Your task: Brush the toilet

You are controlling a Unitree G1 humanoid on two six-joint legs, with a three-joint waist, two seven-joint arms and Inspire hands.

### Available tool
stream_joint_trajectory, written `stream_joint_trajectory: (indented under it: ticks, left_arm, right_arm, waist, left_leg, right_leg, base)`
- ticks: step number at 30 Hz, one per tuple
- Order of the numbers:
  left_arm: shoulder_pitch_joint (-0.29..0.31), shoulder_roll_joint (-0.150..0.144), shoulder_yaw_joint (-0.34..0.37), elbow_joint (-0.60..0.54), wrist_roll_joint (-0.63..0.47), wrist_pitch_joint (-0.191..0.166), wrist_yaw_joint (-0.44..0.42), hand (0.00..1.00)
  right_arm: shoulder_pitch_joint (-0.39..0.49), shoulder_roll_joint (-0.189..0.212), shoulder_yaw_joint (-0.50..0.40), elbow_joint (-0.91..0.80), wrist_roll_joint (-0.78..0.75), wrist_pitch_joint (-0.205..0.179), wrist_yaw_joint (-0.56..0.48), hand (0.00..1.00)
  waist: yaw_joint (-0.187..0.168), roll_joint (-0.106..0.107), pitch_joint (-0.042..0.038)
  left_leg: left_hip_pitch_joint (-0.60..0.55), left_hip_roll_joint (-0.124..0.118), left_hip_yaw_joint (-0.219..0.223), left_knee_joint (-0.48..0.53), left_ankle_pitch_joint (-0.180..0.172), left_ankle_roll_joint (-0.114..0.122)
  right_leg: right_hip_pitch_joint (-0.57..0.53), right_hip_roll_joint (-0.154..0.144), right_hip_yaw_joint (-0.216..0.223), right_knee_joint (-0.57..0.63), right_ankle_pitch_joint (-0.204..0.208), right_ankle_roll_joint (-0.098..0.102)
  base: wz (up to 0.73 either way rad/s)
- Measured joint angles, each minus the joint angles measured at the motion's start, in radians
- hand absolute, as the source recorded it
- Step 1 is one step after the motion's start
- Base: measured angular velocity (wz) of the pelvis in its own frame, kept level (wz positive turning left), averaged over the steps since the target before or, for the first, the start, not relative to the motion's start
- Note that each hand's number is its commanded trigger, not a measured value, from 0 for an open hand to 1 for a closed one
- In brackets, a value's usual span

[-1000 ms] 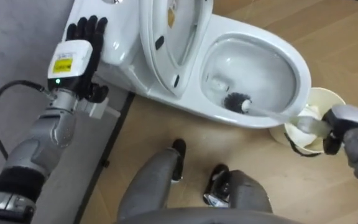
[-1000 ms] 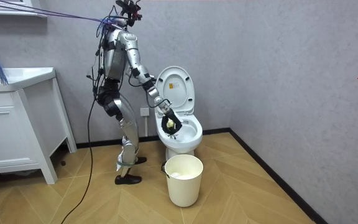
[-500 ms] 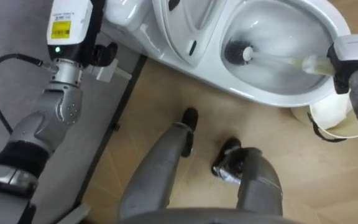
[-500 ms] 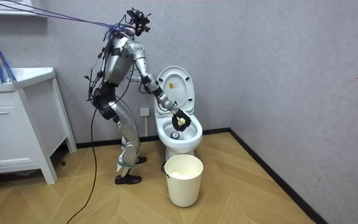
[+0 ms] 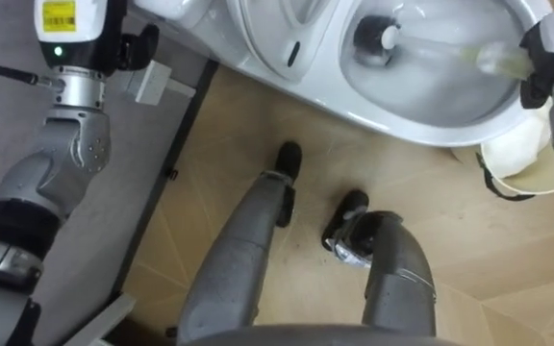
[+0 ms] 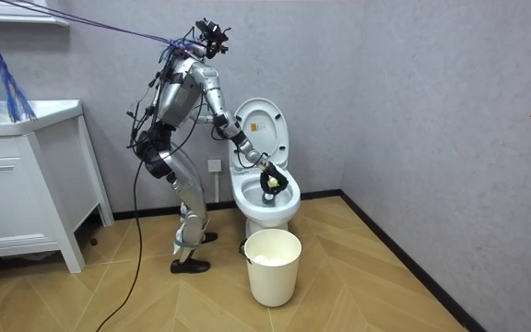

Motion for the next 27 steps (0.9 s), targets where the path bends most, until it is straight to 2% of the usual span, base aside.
stream_joint_trajectory:
  ticks: [3,7,11,16,18,21,25,27]
  left_arm:
    - [0.001,0.002,0.000,-0.020,0.000,0.043,-0.006,0.00]
    - [0.009,0.002,-0.001,-0.034,-0.005,0.099,-0.002,0.00]
    - [0.004,0.002,-0.009,-0.037,-0.022,0.125,0.002,0.00]
    - [0.006,0.000,-0.012,-0.036,-0.019,0.134,0.003,0.00]
    - [0.005,-0.006,-0.013,-0.034,-0.015,0.141,0.002,0.00]
    - [0.018,-0.023,-0.013,-0.032,0.012,0.164,-0.004,0.00]
    - [0.021,-0.048,-0.013,-0.025,0.016,0.190,-0.024,0.00]
    - [0.022,-0.056,-0.017,-0.021,0.018,0.190,-0.043,0.00]
  right_arm:
    - [0.000,0.006,-0.004,0.028,0.157,0.000,-0.002,1.00]
    - [0.003,0.048,-0.007,0.067,0.336,0.000,-0.013,1.00]
    - [0.012,0.060,-0.007,0.076,0.522,0.000,-0.013,1.00]
    - [0.033,0.064,-0.007,0.076,0.614,0.000,-0.013,1.00]
    - [0.033,0.067,-0.007,0.076,0.608,0.000,-0.013,1.00]
    - [0.050,0.086,-0.051,0.075,0.496,-0.001,-0.013,1.00]
    - [0.048,0.087,-0.076,0.073,0.283,0.001,-0.016,1.00]
    - [0.048,0.087,-0.069,0.074,0.200,0.001,-0.015,1.00]
  waist:
    - [-0.009,0.000,-0.0002]
    - [-0.038,0.001,-0.0006]
    - [-0.059,0.002,-0.0012]
    - [-0.071,0.004,-0.0022]
    - [-0.073,0.005,-0.0025]
    - [-0.077,0.006,-0.0029]
    - [-0.063,0.023,-0.0098]
    - [-0.048,0.034,-0.0090]
  left_leg:
    - [-0.001,0.001,0.000,0.006,0.001,0.002]
    - [-0.003,-0.002,0.004,0.012,0.004,0.003]
    - [-0.001,-0.012,0.004,0.011,0.014,0.007]
    - [0.002,-0.014,0.012,-0.001,0.020,0.017]
    - [0.011,-0.017,0.015,-0.015,0.027,0.020]
    - [0.033,-0.020,0.030,-0.022,0.032,0.026]
    - [0.037,-0.019,0.030,-0.021,0.032,0.027]
    - [0.046,-0.016,0.030,-0.024,0.032,0.027]
  right_leg:
    - [0.000,0.000,0.000,0.005,0.001,0.000]
    - [-0.009,-0.005,0.006,0.022,0.001,0.000]
    - [-0.012,-0.018,0.005,0.037,0.001,0.000]
    - [-0.012,-0.025,0.007,0.037,0.006,0.006]
    - [-0.008,-0.026,0.010,0.028,0.012,0.010]
    - [0.006,-0.033,0.017,0.025,0.015,0.014]
    - [0.008,-0.031,0.019,0.025,0.016,0.016]
    - [0.018,-0.025,0.022,0.019,0.017,0.016]
  base:
    - [0.00]
    - [0.00]
    - [0.06]
    - [-0.01]
    - [0.00]
    - [-0.02]
    - [-0.02]
    - [-0.05]
